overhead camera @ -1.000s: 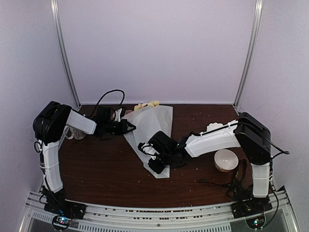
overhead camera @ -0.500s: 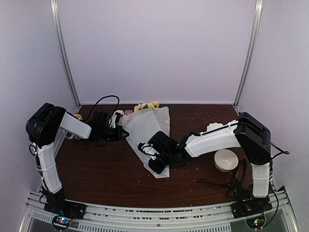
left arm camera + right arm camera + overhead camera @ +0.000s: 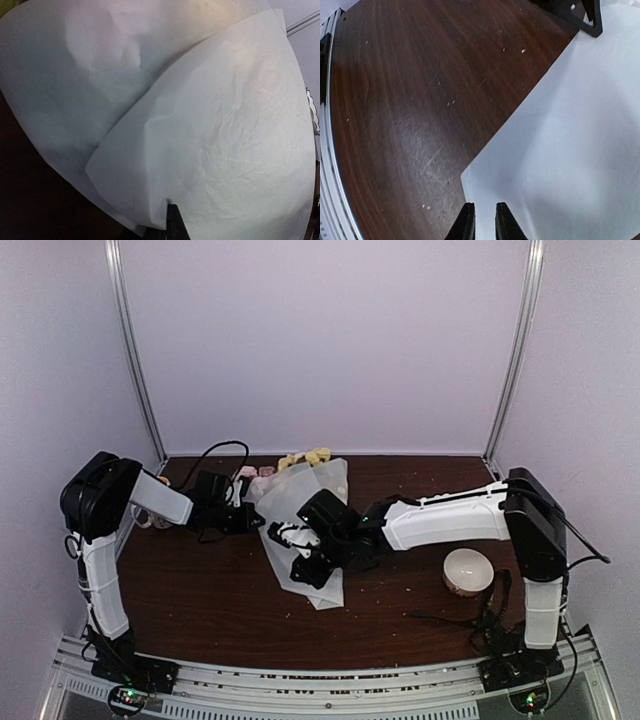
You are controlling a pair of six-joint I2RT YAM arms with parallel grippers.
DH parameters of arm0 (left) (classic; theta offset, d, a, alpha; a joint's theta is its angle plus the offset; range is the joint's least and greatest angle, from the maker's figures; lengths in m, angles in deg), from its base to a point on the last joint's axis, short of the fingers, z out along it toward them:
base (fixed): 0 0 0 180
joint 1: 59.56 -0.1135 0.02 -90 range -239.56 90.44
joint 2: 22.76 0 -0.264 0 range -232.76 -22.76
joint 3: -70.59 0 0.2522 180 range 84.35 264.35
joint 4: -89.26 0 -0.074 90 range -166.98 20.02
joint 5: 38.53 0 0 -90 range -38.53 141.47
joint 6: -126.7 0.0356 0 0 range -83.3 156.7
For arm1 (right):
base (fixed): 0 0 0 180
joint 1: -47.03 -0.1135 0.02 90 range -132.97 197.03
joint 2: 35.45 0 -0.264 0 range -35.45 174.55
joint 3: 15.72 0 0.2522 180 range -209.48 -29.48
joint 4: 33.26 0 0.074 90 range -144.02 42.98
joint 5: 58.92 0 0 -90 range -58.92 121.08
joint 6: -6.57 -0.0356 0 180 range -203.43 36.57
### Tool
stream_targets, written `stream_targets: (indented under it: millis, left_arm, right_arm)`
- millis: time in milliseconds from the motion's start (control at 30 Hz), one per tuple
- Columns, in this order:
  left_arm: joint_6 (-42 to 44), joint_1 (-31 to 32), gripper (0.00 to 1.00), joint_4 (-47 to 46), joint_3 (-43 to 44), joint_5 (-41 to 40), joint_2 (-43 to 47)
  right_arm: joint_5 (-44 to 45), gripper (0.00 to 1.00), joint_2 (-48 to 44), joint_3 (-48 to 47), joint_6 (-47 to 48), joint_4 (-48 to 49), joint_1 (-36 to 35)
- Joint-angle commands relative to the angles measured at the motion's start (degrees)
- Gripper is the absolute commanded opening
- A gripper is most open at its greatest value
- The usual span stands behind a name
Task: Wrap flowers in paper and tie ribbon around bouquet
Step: Press the fold line on the folded bouquet.
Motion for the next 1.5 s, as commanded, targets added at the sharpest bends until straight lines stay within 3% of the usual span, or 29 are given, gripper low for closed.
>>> stream_targets:
  millis: [0, 167, 367, 733, 867, 1200, 1467]
  left_arm:
    - [0.9, -0.7, 0.00, 0.1, 1.1, -0.7, -1.1]
    - [0.9, -0.7, 0.00, 0.2, 1.6, -0.4, -1.4]
    - [1.1, -0.6, 0.00, 1.0, 2.9, -0.2, -2.1]
    - [2.0, -0.6, 0.00, 2.5, 4.7, 0.5, -2.5]
    - [1.3, 0.3, 0.00, -0.5, 3.5, 2.0, -0.7]
    - [3.9, 3.9, 0.00, 3.4, 8.9, 2.1, 0.1]
    - [4.5, 4.0, 0.00, 4.9, 9.8, -0.1, -2.7]
  right_arm:
    - [3.7, 0.16, 6.5, -6.0, -1.4, -1.2, -0.2]
    - [5.3, 0.17, 11.4, -10.1, -1.1, -3.7, -1.2]
    - [5.9, 0.16, 11.9, -6.6, 0.4, -6.1, -3.5]
    - [0.3, 0.14, -4.5, 10.8, -1.6, -2.7, -5.8]
    - [-0.1, 0.16, -11.3, 14.4, -2.5, -1.1, -4.0]
    - [0.9, 0.17, -17.6, 24.1, -11.2, 6.8, 5.3]
    - [-1.4, 0.19, -15.6, 20.0, -10.4, 8.6, 5.6]
